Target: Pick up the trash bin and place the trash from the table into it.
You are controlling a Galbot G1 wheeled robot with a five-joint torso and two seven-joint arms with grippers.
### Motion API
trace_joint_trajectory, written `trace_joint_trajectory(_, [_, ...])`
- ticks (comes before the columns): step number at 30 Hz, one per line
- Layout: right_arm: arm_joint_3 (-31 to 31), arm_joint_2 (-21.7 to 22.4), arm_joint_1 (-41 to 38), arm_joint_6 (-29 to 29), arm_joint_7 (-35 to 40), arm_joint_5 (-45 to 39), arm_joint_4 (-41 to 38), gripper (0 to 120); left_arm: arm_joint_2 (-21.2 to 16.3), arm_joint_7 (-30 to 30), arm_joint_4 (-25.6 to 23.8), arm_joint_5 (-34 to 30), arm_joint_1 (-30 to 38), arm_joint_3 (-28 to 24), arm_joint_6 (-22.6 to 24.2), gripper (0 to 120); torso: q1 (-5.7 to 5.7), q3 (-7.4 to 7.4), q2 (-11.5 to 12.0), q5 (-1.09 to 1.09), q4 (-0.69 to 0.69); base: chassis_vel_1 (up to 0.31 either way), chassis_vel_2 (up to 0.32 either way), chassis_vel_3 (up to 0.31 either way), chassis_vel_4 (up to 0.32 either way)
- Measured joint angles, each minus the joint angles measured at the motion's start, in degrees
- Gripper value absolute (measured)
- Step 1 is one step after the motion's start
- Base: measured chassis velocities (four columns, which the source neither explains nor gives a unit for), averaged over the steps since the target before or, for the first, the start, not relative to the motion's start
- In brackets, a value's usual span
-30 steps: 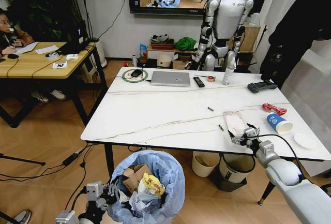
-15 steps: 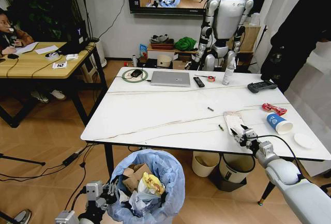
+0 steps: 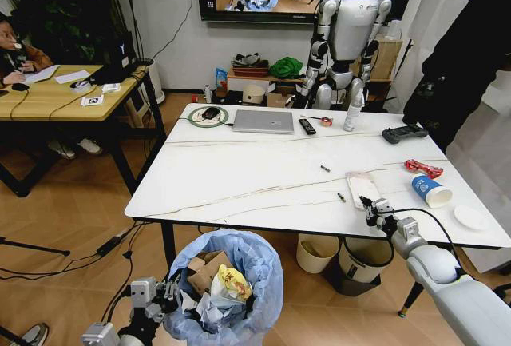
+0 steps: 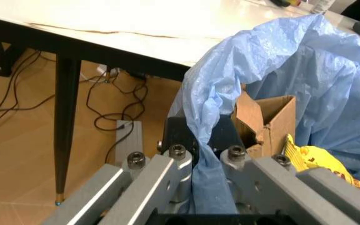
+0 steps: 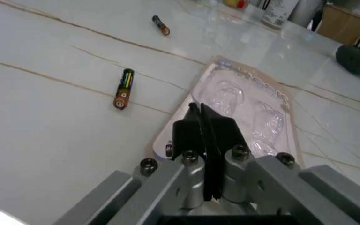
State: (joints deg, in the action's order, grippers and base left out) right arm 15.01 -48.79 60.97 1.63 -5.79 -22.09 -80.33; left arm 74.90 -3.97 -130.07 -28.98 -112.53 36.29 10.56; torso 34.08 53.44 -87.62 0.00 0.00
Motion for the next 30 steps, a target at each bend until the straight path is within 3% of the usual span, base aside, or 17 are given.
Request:
trace_joint_trajectory(18, [0.02,0.3,0.06,-0.09,-0.41,-0.9,0.41,0,-0.49,0.11,-0.3,-0.37,0.31,-0.22,0.13,0,0.0,0.0,0.0,0.0,0.0,0.0,0.0,0.0,0.0])
trace_joint_trajectory(30, [3.02,1.81,1.31,0.01,-0.46,-5.66,-6.81,0,-0.48,0.15,-0.2,-0.19,0.34,-0.77,0.22,0,0.0,0.0,0.0,0.0,0.0,0.0,0.0,0.0,0.0])
